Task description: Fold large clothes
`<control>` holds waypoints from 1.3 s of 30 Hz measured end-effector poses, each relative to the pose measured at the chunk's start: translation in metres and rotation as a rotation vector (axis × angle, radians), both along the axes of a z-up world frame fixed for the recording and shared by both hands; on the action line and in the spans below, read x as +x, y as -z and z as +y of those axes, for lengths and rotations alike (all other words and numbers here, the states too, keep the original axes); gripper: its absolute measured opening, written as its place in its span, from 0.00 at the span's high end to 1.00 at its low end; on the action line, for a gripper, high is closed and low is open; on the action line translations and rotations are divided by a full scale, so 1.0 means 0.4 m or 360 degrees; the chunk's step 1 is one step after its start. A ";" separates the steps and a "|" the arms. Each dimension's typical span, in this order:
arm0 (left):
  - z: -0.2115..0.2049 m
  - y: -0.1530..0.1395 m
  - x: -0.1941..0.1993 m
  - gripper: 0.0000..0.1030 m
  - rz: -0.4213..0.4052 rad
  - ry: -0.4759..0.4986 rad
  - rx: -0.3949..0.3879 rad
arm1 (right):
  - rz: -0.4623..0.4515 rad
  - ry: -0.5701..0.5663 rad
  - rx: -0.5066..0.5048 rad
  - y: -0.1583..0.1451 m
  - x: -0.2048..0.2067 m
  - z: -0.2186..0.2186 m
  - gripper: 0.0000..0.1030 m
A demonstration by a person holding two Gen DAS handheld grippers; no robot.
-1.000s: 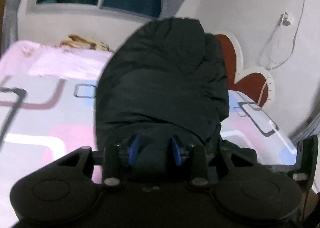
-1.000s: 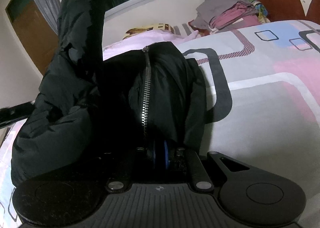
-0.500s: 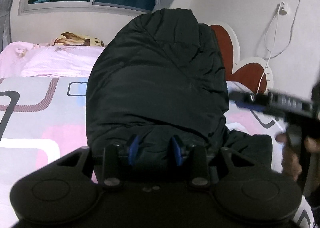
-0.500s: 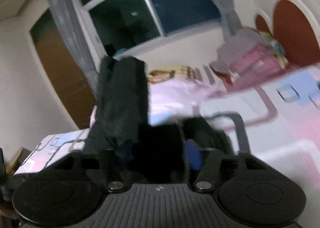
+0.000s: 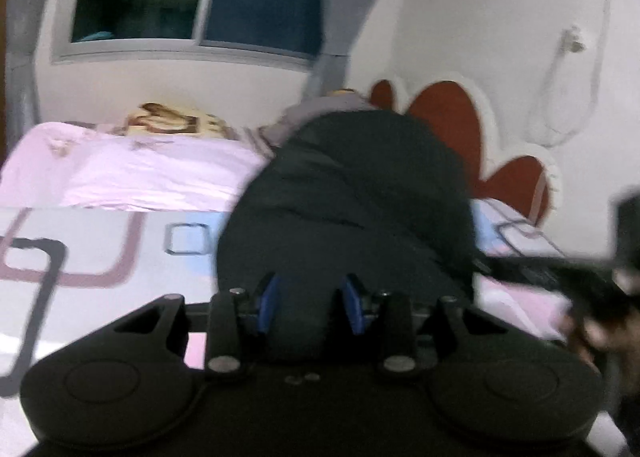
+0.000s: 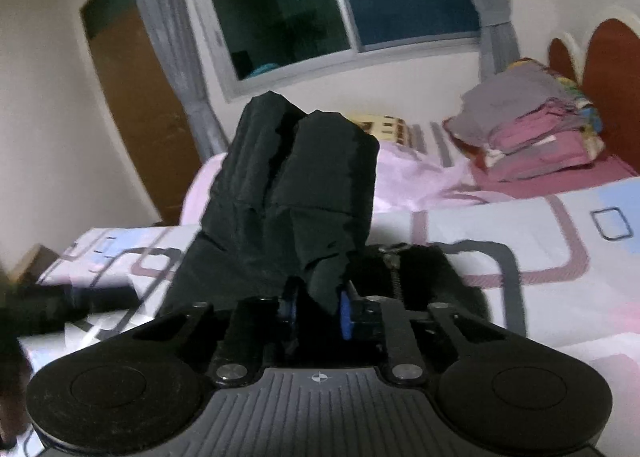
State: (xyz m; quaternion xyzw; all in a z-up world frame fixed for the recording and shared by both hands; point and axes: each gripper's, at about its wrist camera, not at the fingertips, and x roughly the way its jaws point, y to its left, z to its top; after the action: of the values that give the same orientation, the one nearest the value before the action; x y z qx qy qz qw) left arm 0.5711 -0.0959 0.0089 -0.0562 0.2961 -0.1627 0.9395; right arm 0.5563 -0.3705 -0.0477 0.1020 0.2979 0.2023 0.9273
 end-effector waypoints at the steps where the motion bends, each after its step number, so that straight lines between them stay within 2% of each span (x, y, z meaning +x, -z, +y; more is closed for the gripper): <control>1: 0.000 0.006 0.026 0.67 0.0025 0.0011 0.0000 | 0.0015 0.0028 -0.0010 0.007 -0.005 -0.011 0.87; 3: -0.020 0.036 0.073 0.67 0.0136 0.0101 -0.0013 | 0.0057 0.0080 -0.0034 0.027 -0.011 -0.025 0.95; 4: -0.040 0.051 0.083 0.67 0.0150 0.0140 -0.0001 | 0.0084 0.0095 -0.0033 0.040 -0.016 -0.038 1.00; 6: -0.084 0.073 0.091 0.67 0.0138 0.0179 0.0086 | 0.0126 0.0111 -0.0022 0.061 -0.020 -0.066 1.00; 8: -0.099 0.082 0.094 0.67 0.0133 0.0190 0.0074 | 0.0048 0.0132 0.0101 0.051 -0.034 -0.099 1.00; 9: -0.102 0.085 0.094 0.67 0.0130 0.0195 0.0064 | 0.0004 0.0151 0.0186 0.041 -0.038 -0.118 0.88; 10: -0.102 0.085 0.097 0.67 0.0130 0.0197 0.0065 | -0.0024 0.0170 0.0203 0.029 -0.034 -0.128 0.32; 11: -0.103 0.087 0.097 0.67 0.0130 0.0195 0.0068 | -0.0111 0.0170 0.0192 0.020 -0.033 -0.131 0.11; 12: -0.101 0.090 0.098 0.67 0.0133 0.0194 0.0064 | -0.0131 0.0138 0.0186 0.012 -0.020 -0.131 0.08; 14: -0.096 0.088 0.104 0.67 0.0143 0.0197 0.0058 | -0.0057 0.0113 0.0212 0.022 0.025 -0.120 0.08; 15: -0.102 0.085 0.104 0.67 0.0147 0.0200 0.0062 | -0.0017 0.0095 0.0203 0.028 0.054 -0.108 0.12; 16: -0.104 0.084 0.111 0.67 0.0152 0.0205 0.0069 | 0.0014 0.0064 0.0179 0.031 0.073 -0.095 0.20; 17: -0.101 0.080 0.114 0.67 0.0158 0.0214 0.0073 | 0.0044 0.0031 0.0150 0.034 0.089 -0.081 0.42; 18: -0.106 0.081 0.117 0.67 0.0164 0.0224 0.0082 | 0.0072 0.0011 0.0106 0.037 0.099 -0.067 0.57; 19: -0.113 0.082 0.119 0.67 0.0170 0.0238 0.0096 | 0.0093 0.0015 0.0071 0.044 0.103 -0.058 0.63; 22: -0.149 0.099 0.130 0.67 0.0212 0.0288 0.0085 | 0.0256 0.0082 -0.0031 0.097 0.095 -0.077 0.66; 25: -0.232 0.140 0.133 0.67 0.0274 0.0394 0.0088 | 0.0429 0.0174 -0.0108 0.204 0.101 -0.112 0.66; 28: -0.308 0.193 0.148 0.67 0.0275 0.0389 0.0175 | 0.0462 0.0230 -0.0033 0.270 0.123 -0.149 0.66; 31: -0.328 0.219 0.162 0.67 0.0280 0.0374 0.0197 | 0.0440 0.0244 0.0057 0.303 0.130 -0.170 0.66; 34: -0.338 0.215 0.143 0.67 0.0237 0.0409 0.0285 | 0.0398 0.0282 0.0003 0.255 0.100 -0.185 0.66; 36: -0.331 0.209 0.138 0.67 0.0221 0.0418 0.0290 | 0.0272 0.0349 -0.0065 0.178 0.055 -0.190 0.66; 39: -0.324 0.207 0.135 0.67 0.0217 0.0422 0.0277 | 0.0077 0.0280 -0.0136 0.066 0.043 -0.166 0.66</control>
State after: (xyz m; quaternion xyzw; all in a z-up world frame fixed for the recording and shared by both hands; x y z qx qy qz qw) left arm 0.6251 -0.2256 -0.0739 0.0540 0.3767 -0.2549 0.8889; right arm 0.5736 -0.4371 -0.0742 0.0930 0.3184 0.1048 0.9375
